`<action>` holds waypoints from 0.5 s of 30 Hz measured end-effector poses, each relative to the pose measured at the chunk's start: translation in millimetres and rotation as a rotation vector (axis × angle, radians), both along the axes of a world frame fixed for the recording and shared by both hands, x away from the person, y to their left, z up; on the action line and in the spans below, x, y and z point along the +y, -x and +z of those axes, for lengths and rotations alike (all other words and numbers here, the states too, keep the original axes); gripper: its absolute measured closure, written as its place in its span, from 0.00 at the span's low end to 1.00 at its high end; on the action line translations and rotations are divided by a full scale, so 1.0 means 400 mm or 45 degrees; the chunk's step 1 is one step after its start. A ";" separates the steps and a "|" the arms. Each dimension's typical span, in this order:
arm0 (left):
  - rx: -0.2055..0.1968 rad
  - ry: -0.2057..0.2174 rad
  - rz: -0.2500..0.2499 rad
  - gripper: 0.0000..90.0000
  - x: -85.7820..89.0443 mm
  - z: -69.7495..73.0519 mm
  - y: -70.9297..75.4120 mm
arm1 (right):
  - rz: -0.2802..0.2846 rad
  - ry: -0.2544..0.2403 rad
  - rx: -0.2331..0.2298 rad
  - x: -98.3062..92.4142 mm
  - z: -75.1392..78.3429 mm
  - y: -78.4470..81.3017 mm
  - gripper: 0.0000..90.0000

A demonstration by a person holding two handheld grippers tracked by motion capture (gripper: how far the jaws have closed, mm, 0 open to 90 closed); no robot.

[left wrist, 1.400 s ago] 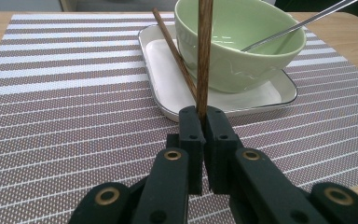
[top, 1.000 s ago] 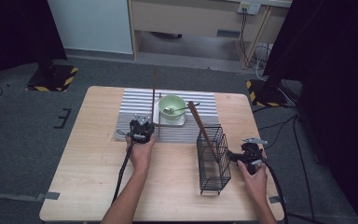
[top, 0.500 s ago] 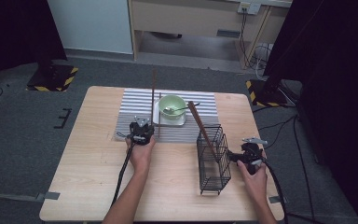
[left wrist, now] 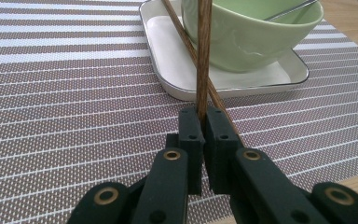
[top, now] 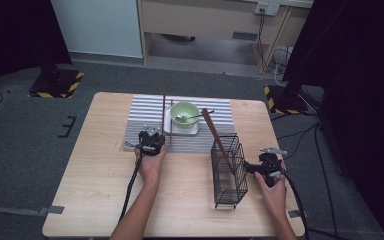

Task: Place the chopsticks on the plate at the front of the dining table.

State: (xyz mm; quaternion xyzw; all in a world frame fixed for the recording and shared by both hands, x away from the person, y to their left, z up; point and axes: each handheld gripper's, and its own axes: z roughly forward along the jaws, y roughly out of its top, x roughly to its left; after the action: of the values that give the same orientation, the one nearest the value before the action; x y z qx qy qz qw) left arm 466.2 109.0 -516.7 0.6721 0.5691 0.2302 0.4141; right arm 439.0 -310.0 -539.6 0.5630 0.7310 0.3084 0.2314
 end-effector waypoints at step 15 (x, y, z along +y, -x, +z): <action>0.021 0.015 0.007 0.95 0.007 -0.018 0.007 | 0.001 0.002 0.000 0.000 0.000 0.000 0.03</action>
State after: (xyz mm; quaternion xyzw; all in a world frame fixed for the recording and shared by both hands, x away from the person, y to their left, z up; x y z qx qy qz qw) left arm 463.4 111.8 -523.8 0.6700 0.5756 0.2223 0.4128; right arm 439.0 -310.1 -539.6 0.5626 0.7315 0.3080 0.2314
